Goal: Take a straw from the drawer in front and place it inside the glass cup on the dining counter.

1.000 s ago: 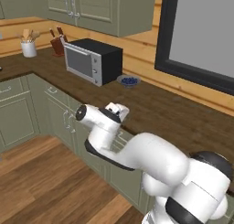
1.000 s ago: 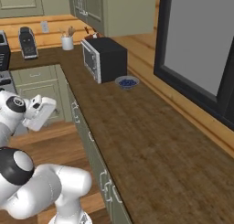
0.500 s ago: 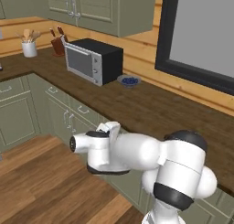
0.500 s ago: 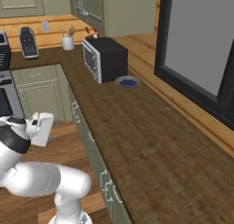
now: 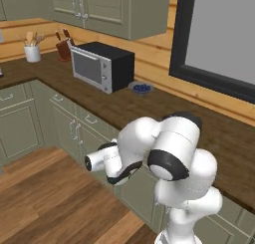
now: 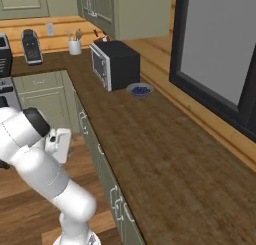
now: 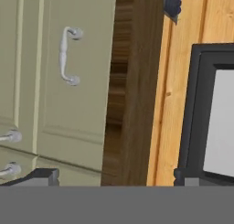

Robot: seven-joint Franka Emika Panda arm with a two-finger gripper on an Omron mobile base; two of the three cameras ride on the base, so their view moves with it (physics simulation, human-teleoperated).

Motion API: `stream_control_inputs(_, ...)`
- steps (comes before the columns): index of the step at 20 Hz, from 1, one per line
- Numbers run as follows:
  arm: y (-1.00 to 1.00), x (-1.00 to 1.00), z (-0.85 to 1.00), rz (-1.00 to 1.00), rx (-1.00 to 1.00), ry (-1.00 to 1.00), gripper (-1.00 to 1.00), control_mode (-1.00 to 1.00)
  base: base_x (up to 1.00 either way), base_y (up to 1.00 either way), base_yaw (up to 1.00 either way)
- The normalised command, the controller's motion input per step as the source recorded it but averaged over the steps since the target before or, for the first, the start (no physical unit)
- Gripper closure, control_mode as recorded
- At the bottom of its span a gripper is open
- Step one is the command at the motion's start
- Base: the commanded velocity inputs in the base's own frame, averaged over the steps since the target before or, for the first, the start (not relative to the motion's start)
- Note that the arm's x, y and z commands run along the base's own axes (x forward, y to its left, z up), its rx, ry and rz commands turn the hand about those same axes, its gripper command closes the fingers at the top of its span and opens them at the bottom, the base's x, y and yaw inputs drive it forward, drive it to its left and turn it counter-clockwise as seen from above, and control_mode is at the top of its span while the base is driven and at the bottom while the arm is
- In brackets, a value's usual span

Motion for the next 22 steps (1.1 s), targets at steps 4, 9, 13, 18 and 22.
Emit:
stream_control_inputs(4,-0.09,0.44,-0.52,-0.03,-0.12,-0.01,-1.00,-1.00,0.00,0.00,0.00)
stream_control_inputs(9,-0.12,0.39,-0.44,-0.05,-0.10,-0.03,-1.00,-1.00,0.00,0.00,0.00)
stream_control_inputs(13,-0.04,0.29,-0.45,-0.06,-0.09,-0.02,-1.00,-1.00,0.00,0.00,0.00)
stream_control_inputs(18,0.00,0.29,-0.35,-0.04,-0.07,-0.06,-1.00,-1.00,0.00,0.00,0.00)
stream_control_inputs(22,-0.04,0.46,-0.15,0.00,-0.01,-0.12,-1.00,-1.00,0.00,0.00,0.00)
